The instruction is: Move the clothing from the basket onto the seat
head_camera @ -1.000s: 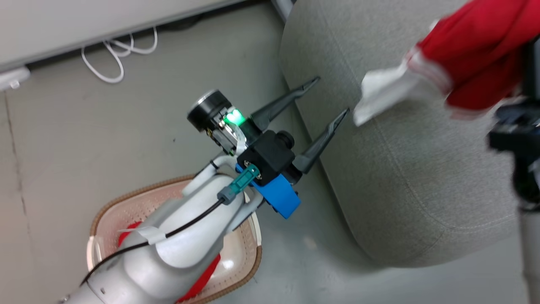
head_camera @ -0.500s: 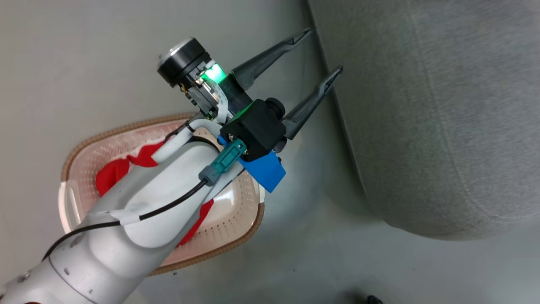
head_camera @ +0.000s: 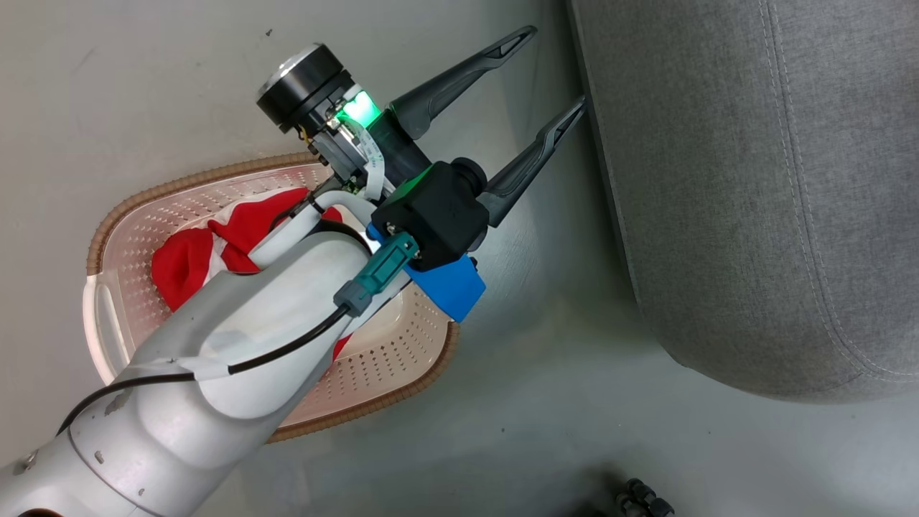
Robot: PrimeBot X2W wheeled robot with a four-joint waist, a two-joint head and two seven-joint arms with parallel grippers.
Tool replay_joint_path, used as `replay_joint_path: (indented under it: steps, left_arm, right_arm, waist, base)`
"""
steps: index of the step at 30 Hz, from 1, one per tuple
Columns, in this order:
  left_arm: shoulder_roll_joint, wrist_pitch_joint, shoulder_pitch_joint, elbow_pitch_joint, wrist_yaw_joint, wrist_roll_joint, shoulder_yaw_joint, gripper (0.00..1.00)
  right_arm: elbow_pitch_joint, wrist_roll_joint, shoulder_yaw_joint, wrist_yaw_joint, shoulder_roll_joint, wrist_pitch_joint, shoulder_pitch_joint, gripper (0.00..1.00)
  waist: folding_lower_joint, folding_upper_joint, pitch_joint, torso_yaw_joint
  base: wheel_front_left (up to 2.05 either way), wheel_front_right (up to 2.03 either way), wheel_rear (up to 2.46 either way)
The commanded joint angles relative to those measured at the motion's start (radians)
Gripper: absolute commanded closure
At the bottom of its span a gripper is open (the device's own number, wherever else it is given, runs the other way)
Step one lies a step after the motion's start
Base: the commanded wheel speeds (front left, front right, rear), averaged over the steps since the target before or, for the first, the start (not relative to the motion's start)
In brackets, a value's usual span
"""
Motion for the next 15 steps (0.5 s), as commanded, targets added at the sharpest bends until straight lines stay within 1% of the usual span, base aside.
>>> replay_joint_path:
  steps: [1,5,10,11,12,15]
  left_arm:
    - [0.004,0.002,-0.016,-0.005,0.004,-0.002,0.000,0.00]
    - [0.003,-0.002,-0.019,-0.002,0.006,-0.009,-0.002,0.00]
    - [-0.001,-0.012,-0.005,0.007,0.011,-0.015,-0.007,0.00]
    - [0.000,-0.016,0.000,0.011,0.013,-0.018,-0.007,0.00]
    - [-0.001,-0.020,0.006,0.015,0.017,-0.019,-0.006,0.00]
    - [-0.009,-0.035,0.025,0.027,0.027,-0.030,-0.004,0.00]
  right_arm:
    - [0.027,0.009,0.008,0.000,0.012,-0.003,0.015,1.00]
    - [0.101,0.040,0.033,0.000,0.032,-0.003,0.042,1.00]
    - [0.144,0.067,0.058,0.000,0.050,-0.003,0.087,1.00]
    - [0.146,0.070,0.060,0.000,0.052,-0.003,0.101,0.36]
    - [0.148,0.079,0.057,0.000,0.057,-0.003,0.112,0.00]
    - [0.138,0.097,0.051,0.001,0.068,-0.003,0.149,0.00]
  waist:
    - [-0.0001,0.0000,0.002,0.000]
    - [-0.0001,0.0000,-0.001,0.002]
    - [-0.0001,0.0000,-0.022,0.006]
    - [-0.0001,0.0000,-0.030,0.005]
    - [-0.0001,0.0000,-0.040,0.004]
    - [-0.0001,0.0000,-0.076,0.004]
  base:
    - [0.00,0.00,0.00]
    - [0.00,0.00,0.00]
    - [0.00,0.00,0.00]
    - [0.00,0.00,0.00]
    - [0.00,0.00,0.00]
    - [0.00,0.00,0.00]
